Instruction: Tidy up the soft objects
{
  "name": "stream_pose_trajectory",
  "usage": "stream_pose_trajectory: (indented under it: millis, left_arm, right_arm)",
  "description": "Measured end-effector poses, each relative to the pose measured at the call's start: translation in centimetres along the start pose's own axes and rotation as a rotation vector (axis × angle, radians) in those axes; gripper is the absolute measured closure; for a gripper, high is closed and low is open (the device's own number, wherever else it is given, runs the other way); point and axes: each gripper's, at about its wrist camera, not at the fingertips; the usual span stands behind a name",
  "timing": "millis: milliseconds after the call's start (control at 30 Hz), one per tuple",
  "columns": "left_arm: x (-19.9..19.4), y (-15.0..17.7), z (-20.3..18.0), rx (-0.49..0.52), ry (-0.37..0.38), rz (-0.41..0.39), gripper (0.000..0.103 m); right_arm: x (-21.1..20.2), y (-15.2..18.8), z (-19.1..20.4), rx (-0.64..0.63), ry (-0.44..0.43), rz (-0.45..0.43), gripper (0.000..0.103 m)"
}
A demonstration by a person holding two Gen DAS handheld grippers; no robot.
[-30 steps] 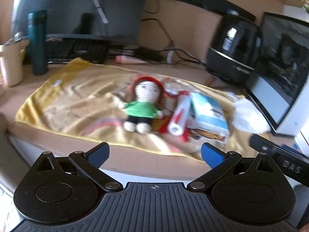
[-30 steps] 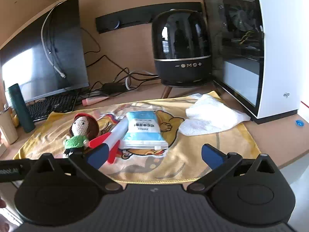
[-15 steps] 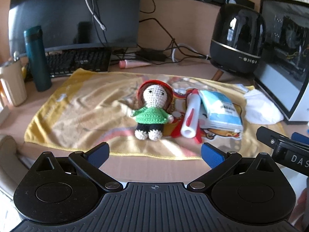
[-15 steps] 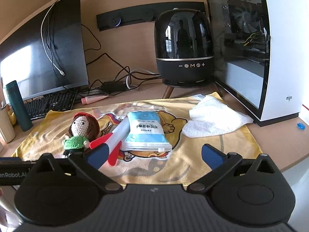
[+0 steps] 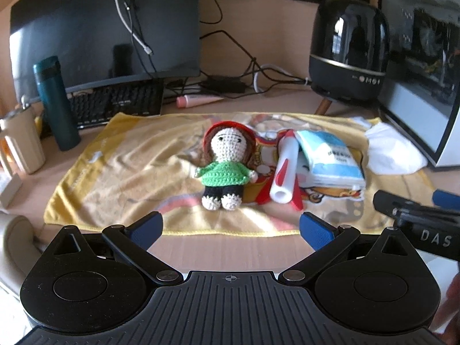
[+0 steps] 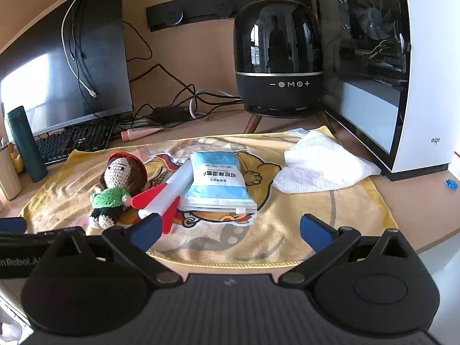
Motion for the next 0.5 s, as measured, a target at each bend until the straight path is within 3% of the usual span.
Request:
stream_pose_trajectory:
  millis: [133,500]
  left_arm:
    - [0.1,-0.1,-0.1,0.012,0.006,-0.003,0.0]
    - [0.9,-0.1,1.1,-0.08,0.057,0.042,0.0]
  right_arm:
    - [0.2,0.0,-0.3,0.002,0.001,0.012,0.0]
    - [0.3,-0.1,-0.3,-0.002,0.004,0.018,0.0]
Point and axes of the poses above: each gripper's, at about its wrist camera, not at the fingertips, and x roughly the way its jaws point, z to its left, y to its underside, and after that the axes turned 6 degrees about -y, right-handed
